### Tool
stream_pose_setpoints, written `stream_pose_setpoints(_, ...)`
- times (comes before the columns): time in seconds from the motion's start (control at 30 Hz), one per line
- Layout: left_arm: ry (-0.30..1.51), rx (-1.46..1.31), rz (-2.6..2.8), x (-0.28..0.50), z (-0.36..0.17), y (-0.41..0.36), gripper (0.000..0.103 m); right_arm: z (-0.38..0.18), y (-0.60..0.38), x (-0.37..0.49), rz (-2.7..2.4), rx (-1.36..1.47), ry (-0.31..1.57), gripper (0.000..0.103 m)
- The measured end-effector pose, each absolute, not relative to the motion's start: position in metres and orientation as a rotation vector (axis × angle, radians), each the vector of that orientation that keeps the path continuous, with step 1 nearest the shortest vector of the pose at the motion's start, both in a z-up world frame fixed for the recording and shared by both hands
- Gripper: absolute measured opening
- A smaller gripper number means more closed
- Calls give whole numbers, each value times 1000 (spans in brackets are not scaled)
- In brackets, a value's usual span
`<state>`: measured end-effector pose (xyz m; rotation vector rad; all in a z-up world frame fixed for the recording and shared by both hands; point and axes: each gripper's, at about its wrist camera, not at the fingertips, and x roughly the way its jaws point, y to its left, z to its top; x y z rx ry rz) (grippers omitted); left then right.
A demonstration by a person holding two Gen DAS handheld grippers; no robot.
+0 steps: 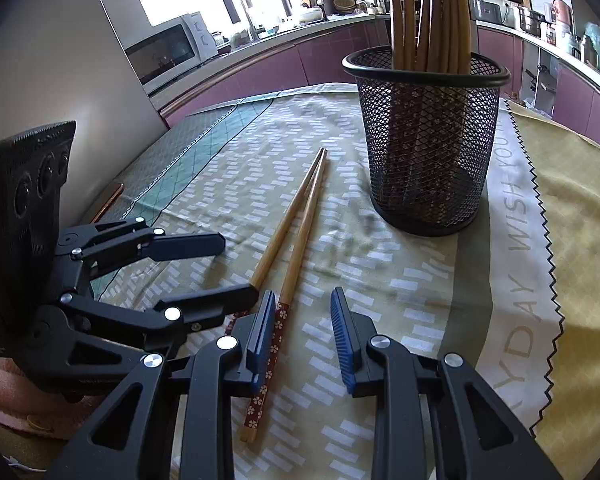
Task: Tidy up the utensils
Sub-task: 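Move both open grippers over the last chopsticks on the cloth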
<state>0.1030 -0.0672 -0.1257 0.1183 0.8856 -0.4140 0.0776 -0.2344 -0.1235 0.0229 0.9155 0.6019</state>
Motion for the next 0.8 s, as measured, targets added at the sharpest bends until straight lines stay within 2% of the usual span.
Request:
stream_pose_setpoints(0.43, 899, 134, -422, 98, -126, -69, 35, -123, -223, 88, 590, -14, 907, 27)
stream_pose_setpoints(0.8, 909, 114, -415, 102, -124, -65, 35, -124, -208, 102, 565, -58, 893, 27)
